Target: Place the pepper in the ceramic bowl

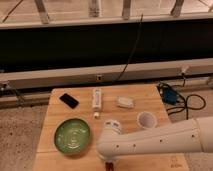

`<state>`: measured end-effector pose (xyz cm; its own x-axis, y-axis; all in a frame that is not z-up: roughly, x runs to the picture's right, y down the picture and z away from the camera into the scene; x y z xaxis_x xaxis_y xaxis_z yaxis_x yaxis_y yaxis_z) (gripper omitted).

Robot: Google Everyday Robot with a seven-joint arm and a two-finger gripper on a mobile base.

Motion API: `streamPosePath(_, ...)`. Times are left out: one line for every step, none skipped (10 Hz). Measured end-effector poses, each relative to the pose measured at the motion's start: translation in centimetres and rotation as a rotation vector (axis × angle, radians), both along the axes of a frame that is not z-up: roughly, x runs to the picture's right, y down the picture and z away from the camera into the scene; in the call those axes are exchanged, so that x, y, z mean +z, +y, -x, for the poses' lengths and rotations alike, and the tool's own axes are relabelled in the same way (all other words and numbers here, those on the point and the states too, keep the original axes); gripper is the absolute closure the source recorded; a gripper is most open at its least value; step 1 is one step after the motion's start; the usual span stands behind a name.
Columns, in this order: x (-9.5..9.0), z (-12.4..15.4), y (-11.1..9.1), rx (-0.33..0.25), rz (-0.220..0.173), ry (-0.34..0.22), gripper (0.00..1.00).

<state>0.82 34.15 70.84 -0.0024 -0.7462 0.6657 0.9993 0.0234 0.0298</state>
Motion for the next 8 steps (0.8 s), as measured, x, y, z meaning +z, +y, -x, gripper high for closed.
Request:
streamPosePath(-0.1, 0.0, -0.1, -0.002, 0.001, 0.002, 0.89)
streamPosePath(-0.2, 0.1, -0.5, -0.002, -0.003, 0.0, 0.89)
streamPosePath(-0.4, 0.3, -0.9, -0.003, -0.008, 0.001, 0.9)
streamPosePath(-0.5, 0.4, -1.2, -0.003, -0.01, 0.001, 0.94)
streamPosePath(-0.7, 0.4, -1.5, -0.005, -0.012, 0.001, 0.95)
streamPosePath(-0.8, 0.4, -1.8, -0.006, -0.014, 0.001, 0.95)
streamPosePath(-0.9, 0.5, -2.2, -0.005, -0.018, 0.003, 0.95)
streamPosePath(-0.9, 0.7, -2.7, -0.008, -0.019, 0.007, 0.95)
